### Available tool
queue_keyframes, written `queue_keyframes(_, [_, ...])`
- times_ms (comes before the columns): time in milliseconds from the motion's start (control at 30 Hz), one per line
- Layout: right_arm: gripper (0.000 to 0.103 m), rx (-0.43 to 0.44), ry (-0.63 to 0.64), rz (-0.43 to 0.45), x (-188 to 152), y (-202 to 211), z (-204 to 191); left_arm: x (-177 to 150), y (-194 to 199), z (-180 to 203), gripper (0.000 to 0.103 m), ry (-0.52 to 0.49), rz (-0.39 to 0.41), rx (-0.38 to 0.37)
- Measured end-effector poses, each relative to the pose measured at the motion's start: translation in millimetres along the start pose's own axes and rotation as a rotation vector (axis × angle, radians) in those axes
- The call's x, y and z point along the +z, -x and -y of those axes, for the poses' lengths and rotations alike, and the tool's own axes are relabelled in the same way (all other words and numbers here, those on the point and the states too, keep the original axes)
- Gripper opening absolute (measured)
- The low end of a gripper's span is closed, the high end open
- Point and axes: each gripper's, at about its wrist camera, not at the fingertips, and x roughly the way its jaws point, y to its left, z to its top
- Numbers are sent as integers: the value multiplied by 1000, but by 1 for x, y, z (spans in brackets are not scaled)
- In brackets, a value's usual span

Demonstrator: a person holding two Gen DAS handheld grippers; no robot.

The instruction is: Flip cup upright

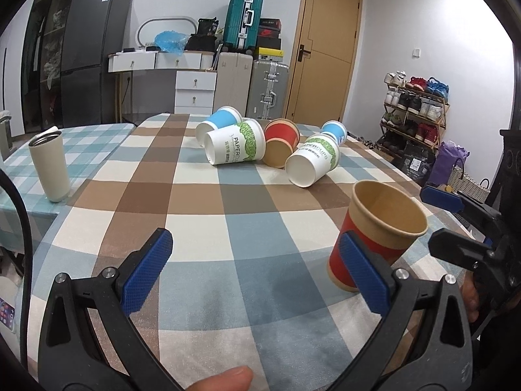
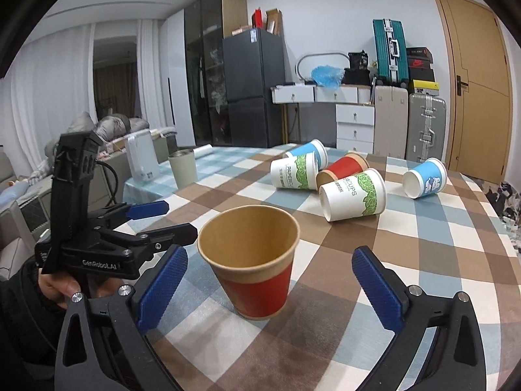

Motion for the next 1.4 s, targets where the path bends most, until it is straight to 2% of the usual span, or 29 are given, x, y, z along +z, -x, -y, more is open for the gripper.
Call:
queue_keyframes(300, [103,14,-30,34,-4,12,14,-4,7,14,102,-64,33,-13])
queue_keyframes(1400, [103,21,-33,33,-6,13,13,-10,10,17,102,-63,48,-29])
